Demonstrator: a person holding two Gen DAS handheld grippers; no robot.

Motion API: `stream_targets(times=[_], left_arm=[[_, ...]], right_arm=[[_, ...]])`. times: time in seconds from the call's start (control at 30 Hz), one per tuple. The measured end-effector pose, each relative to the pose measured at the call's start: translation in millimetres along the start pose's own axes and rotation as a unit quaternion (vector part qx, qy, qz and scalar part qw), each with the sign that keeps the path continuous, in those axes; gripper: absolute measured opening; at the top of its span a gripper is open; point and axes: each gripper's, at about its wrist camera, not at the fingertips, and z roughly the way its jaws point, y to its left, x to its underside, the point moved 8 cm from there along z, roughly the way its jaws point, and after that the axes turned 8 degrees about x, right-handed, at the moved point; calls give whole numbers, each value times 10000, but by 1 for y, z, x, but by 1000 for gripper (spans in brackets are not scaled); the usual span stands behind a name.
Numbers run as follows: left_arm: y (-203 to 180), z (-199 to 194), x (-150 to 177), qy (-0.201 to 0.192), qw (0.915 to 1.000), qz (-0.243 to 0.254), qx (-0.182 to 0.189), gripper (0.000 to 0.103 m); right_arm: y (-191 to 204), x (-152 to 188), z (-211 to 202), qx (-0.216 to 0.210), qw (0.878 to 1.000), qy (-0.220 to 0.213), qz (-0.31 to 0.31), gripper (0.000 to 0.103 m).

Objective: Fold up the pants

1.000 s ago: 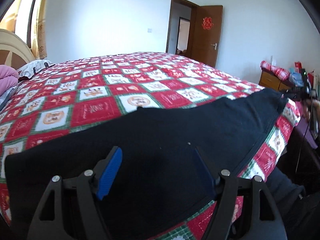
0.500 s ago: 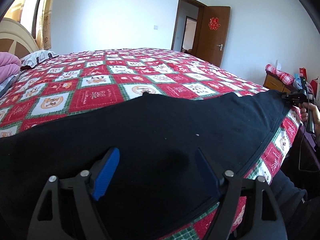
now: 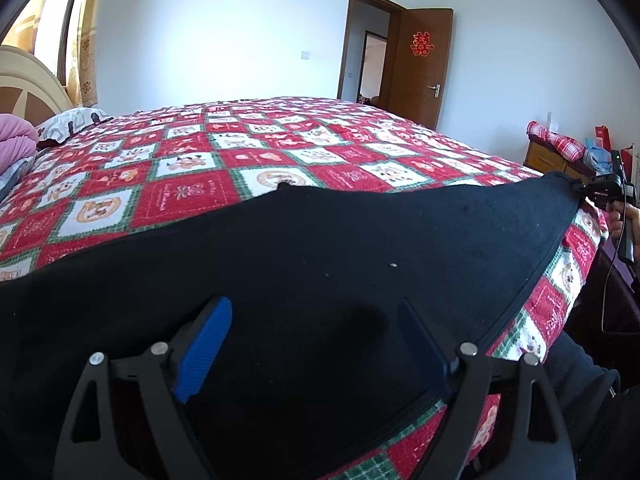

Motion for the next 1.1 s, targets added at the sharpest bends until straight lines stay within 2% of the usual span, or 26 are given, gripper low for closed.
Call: stream_targets(times=[0.57, 0.67, 0.73, 0.77, 0.83, 0.9, 0.93, 1.0, 1.03, 1.1], left_arm=[[-3, 2, 3, 37, 9999, 144, 7, 93], [-4, 2, 3, 57, 9998, 192, -19, 93], [-3, 1, 2, 38, 9999, 145, 3, 93], [-3, 1, 2, 29, 9999, 128, 9, 93], [-3, 1, 3, 33, 9999, 160, -18, 93], [-4, 1, 4, 42, 9998, 204, -46, 93], [-4, 2, 4, 41, 9998, 206, -46, 94], [-4, 2, 4, 42, 9998, 200, -51, 94], [-4, 1, 3, 41, 9998, 182, -52, 94], [-4, 0, 1, 39, 9999, 104, -45, 94]], right_arm=[[-10, 11, -4, 42, 9996, 122, 268, 4], [-13, 8, -9, 20, 9989, 47, 459, 8], [-8, 2, -20, 264, 9991, -226, 232, 17], [-3, -4, -31, 454, 9977, -508, 42, 20], [3, -11, -44, 649, 9942, -840, -146, 44], [15, -15, -60, 736, 9892, -1206, -379, 56], [19, -15, -63, 726, 9881, -1281, -454, 58], [39, -8, -57, 465, 9888, -1158, -817, 58], [47, -1, -47, 319, 9905, -905, -989, 58], [46, 22, -19, 371, 9932, -167, -1086, 58]])
